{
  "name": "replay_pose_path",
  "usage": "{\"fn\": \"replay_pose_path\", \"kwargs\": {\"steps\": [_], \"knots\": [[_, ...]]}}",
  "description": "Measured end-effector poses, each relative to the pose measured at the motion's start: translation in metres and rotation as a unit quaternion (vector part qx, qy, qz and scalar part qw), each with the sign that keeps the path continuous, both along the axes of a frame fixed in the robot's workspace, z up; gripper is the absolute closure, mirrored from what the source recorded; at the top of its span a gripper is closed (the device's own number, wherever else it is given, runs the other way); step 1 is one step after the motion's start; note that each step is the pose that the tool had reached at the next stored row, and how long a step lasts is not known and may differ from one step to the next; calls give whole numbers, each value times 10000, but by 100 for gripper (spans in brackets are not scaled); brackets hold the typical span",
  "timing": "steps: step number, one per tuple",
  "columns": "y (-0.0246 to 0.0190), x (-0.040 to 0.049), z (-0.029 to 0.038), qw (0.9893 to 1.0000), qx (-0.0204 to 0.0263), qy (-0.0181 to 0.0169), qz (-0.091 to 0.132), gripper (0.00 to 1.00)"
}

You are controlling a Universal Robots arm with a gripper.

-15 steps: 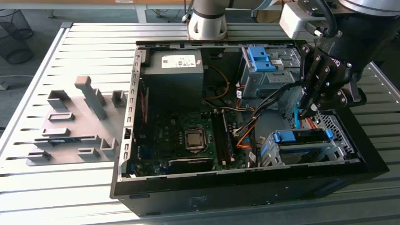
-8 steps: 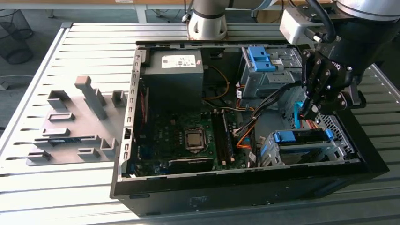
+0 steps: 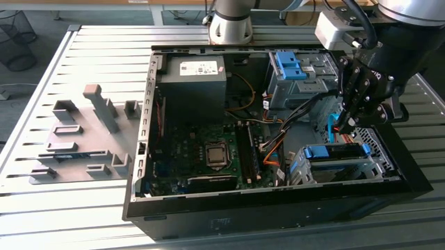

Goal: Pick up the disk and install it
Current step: 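Insert the second disk wire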

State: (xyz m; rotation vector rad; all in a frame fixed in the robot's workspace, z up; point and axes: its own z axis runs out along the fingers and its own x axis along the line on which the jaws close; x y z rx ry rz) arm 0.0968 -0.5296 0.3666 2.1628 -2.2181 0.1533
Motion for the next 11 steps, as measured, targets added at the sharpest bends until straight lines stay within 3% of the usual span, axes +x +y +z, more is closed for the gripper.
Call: {"fn": "replay_pose_path", "kwargs": {"steps": [3, 11], "knots": [[-1, 33, -22, 10000, 11, 92, -5, 84], [-80, 134, -99, 9997, 41, 227, -9, 84]]}}
